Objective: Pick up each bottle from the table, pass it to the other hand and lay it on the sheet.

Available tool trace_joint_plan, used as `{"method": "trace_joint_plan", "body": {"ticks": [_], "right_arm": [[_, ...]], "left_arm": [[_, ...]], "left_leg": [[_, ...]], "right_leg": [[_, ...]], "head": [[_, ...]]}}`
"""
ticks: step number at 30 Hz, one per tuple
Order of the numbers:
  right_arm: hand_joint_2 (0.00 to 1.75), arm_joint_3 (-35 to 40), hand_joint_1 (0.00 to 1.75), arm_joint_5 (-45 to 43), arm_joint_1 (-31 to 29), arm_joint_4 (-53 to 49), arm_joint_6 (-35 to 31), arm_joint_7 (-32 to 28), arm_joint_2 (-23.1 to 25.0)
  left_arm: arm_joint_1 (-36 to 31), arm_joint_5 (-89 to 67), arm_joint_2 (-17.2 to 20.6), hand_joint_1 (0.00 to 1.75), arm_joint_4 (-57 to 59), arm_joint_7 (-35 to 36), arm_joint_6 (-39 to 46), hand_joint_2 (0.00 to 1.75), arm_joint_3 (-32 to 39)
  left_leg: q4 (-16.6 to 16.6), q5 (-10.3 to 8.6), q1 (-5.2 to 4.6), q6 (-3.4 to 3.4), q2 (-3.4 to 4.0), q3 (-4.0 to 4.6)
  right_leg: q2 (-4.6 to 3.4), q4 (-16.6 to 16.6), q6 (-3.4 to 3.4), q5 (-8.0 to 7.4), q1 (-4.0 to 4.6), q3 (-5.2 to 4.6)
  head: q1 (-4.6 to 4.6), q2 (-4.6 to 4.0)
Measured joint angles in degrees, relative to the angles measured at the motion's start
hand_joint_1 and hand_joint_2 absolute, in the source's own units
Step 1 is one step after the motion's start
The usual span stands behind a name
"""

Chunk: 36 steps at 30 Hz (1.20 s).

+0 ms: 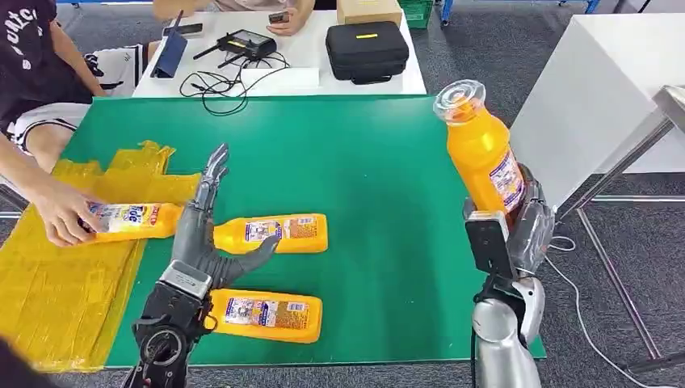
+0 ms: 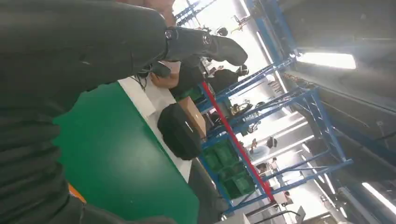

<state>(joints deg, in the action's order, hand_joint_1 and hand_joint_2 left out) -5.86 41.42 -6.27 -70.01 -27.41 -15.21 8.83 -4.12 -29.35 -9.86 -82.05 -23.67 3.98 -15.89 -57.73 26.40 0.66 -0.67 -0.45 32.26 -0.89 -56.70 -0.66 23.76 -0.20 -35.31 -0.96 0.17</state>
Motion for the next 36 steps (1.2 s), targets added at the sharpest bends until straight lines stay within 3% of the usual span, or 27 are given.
{"method": "trace_joint_plan", "body": {"ticks": [8, 14, 19, 27, 36], "right_arm": [[1.75, 2.55, 1.75, -3.73, -1.18, 0.24, 2.88, -3.75, 1.53], [1.75, 11.98, 1.75, -13.99, -7.18, 7.90, 17.78, -13.77, 3.85], [1.75, 18.98, 1.75, -14.53, -12.30, 16.53, 23.13, -16.83, 6.01], [1.75, 27.51, 1.75, -11.06, -14.19, 22.07, 24.87, -18.97, 7.26], [1.75, 31.15, 1.75, -8.70, -15.03, 24.09, 23.45, -17.51, 7.39]], "left_arm": [[-0.81, 0.68, -0.17, 0.00, 1.42, 0.22, -0.46, 1.75, -0.09], [-4.06, 2.71, -0.33, 0.00, 4.83, -1.81, -2.01, 1.75, -0.85], [-5.11, 3.28, -0.44, 0.00, 5.42, -1.95, -2.14, 1.75, -1.07], [-5.00, 5.44, 0.20, 0.00, 5.40, -1.77, -1.53, 1.75, -0.24], [-3.99, 6.71, 1.40, 0.00, 5.38, -2.08, -2.30, 1.75, 0.94]], "left_leg": [[0.00, -0.02, 0.01, 0.01, 0.00, 0.03], [0.00, -0.08, 0.03, 0.08, 0.04, 0.01], [0.00, -0.13, 0.05, 0.12, 0.03, 0.01], [0.01, -0.10, 0.03, 0.12, -0.06, 0.08], [0.01, -0.10, 0.02, 0.12, -0.07, 0.06]], "right_leg": [[-0.02, -0.02, 0.00, 0.00, 0.01, -0.01], [-0.03, -0.02, 0.01, -0.01, 0.04, -0.02], [-0.03, -0.05, 0.01, -0.01, 0.06, -0.01], [0.02, -0.05, 0.01, 0.01, 0.06, -0.03], [0.02, -0.03, 0.01, 0.00, 0.04, -0.03]], "head": [[0.02, 0.00], [0.00, 0.00], [0.02, 0.00], [0.02, 0.00], [0.02, 0.00]]}}
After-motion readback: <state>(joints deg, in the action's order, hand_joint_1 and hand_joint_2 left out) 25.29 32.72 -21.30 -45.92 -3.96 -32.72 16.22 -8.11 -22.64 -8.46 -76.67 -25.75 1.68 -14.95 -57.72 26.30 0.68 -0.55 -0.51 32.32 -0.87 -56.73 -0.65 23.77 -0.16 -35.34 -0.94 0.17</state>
